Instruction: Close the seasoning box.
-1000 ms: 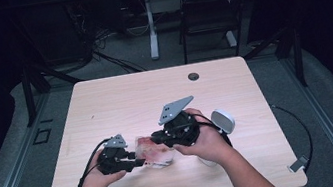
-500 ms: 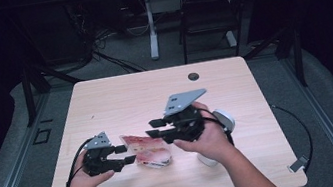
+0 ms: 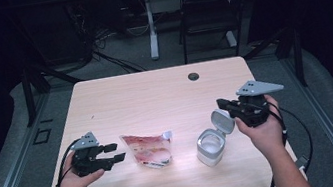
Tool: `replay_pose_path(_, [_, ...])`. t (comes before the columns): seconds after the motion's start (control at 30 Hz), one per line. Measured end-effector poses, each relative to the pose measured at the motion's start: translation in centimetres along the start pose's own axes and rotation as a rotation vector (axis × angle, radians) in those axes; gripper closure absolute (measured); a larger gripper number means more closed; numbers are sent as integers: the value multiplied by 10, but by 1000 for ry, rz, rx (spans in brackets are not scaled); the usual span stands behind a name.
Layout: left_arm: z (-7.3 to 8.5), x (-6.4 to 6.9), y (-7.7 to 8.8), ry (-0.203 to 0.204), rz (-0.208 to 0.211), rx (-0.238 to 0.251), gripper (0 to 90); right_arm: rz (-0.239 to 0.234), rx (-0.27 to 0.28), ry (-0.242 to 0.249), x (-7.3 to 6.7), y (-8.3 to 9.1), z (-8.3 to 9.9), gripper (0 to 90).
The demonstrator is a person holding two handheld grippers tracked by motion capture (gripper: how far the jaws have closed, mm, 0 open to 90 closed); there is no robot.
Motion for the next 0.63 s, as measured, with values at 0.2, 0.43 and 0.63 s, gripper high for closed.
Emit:
replay_pose_path(0.2, [6,-10,4,45,-10,9,463,15,-50,-130,28,-13,35,900])
replay_pose_path(0.43, [9,-13,2,53,-26,0,463,-128,-43,-93,-6,-16,49,900])
replay_pose_path(0.63, [13,-17,0,64,-28,-9,463,-173,-4,-70,-27,-9,55,868])
Point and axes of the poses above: each handheld gripper's, and its own axes: y roughly backward along the jaws, z roughly out of its underside, x roughly to its right, the point moved 8 cm from there along -y, roughly forward along the jaws, and after that the axes turned 13 degrees about -x, right-handed, at the moved point
